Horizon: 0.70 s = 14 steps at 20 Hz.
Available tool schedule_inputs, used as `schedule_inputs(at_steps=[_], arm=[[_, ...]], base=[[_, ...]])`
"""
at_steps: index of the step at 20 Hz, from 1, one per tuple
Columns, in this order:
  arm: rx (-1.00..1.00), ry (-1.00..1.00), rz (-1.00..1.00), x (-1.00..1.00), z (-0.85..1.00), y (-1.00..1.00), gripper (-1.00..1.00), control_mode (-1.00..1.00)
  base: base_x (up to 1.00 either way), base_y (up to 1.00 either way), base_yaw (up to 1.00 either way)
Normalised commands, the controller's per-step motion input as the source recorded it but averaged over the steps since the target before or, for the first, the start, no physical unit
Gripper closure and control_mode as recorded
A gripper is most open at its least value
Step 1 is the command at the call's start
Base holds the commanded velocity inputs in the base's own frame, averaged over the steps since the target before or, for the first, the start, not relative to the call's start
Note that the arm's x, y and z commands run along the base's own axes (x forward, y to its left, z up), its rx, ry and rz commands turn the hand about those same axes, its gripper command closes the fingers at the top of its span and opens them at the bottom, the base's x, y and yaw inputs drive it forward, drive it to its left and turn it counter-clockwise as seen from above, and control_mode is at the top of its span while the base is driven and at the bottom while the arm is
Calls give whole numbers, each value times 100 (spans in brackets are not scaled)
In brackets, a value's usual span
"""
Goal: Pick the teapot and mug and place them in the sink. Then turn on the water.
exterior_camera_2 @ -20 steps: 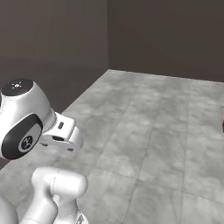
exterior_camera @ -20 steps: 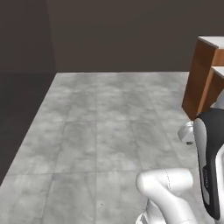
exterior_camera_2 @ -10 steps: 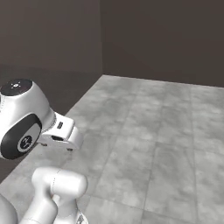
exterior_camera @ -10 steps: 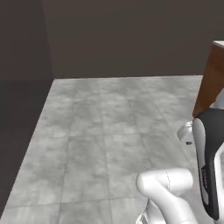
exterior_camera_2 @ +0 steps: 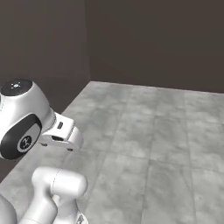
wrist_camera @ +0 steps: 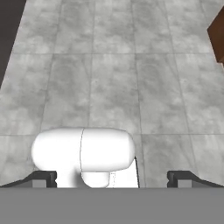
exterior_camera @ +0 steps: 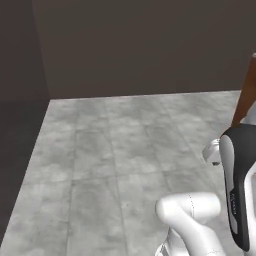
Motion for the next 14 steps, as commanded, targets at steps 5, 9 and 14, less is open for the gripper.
schedule_inputs(at_steps=[5,9,14], arm=[[0,0,0,0,0,0,-100,100],[0,0,0,0,0,0,-100,100],[0,0,0,0,0,0,-100,100]], base=[[100,0,-10],[100,0,-8],[100,0,-11]])
